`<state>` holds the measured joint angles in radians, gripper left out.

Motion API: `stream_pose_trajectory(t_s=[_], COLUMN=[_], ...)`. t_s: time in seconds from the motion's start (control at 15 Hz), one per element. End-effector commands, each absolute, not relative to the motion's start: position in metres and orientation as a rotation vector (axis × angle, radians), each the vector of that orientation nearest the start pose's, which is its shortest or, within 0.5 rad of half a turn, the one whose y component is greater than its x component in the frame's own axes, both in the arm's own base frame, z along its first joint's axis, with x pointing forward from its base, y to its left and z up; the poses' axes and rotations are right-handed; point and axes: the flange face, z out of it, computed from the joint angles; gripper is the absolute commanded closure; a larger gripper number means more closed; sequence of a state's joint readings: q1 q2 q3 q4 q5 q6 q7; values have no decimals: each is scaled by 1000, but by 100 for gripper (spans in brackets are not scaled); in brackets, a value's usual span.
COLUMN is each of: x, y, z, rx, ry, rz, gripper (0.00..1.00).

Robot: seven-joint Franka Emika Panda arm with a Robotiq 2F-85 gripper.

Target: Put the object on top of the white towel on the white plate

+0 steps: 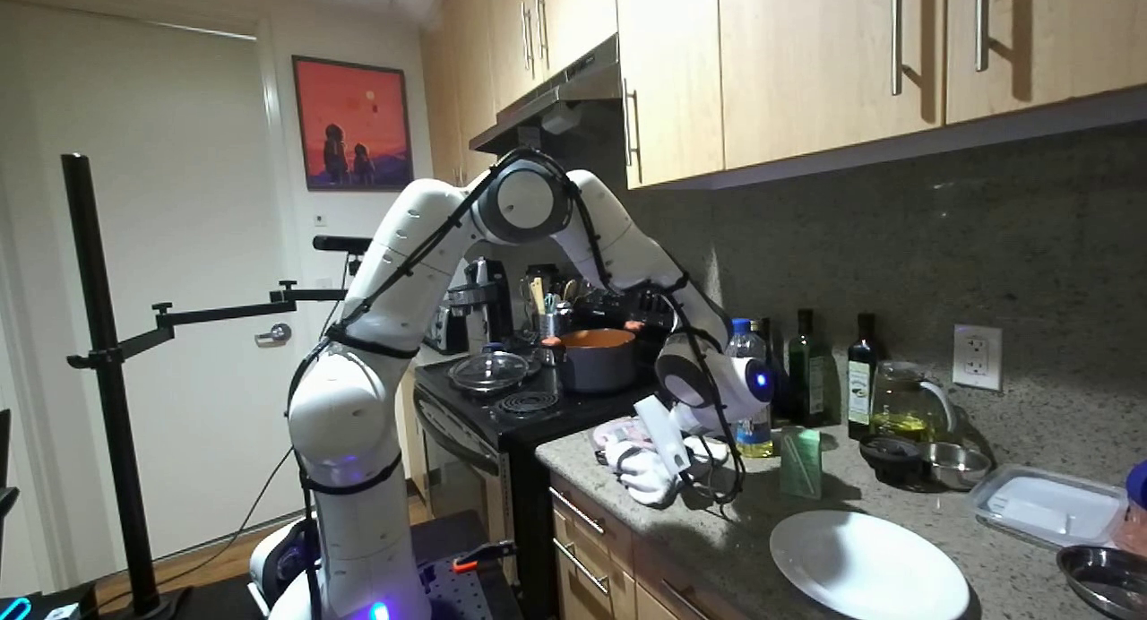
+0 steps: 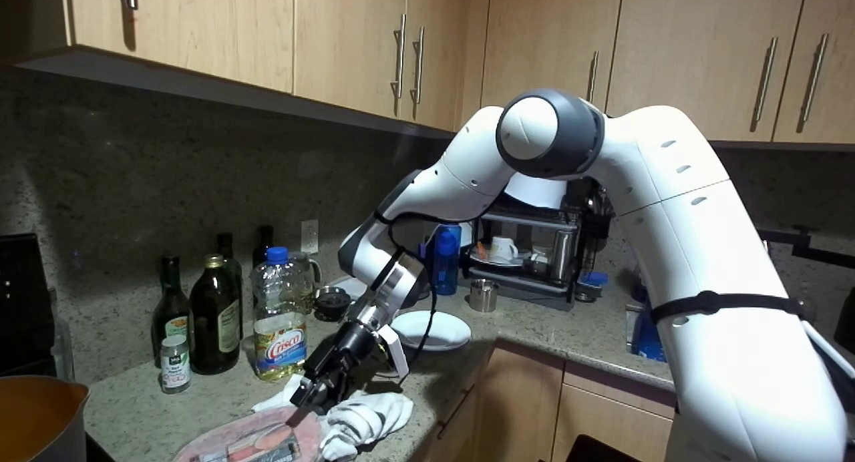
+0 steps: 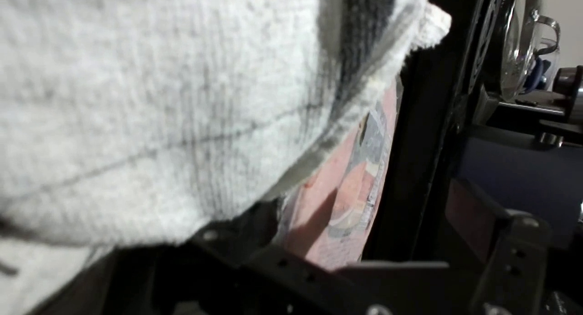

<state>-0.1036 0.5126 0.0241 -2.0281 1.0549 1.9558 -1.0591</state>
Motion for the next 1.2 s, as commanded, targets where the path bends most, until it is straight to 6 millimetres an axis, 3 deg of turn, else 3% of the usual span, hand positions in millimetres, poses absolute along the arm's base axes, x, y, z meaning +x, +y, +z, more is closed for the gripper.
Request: stream_pose_trajectory(t_s=[0.0,0.47,0.87,1.13], x=[551,555,578,591], y=[37,37,39,44], z=[179,187,228,238], rx=[-2131,-2133,-2144,-2152], ry=[-288,-296,-339,-374], rz=[-20,-7,-43,-26], gripper=[0,0,0,0])
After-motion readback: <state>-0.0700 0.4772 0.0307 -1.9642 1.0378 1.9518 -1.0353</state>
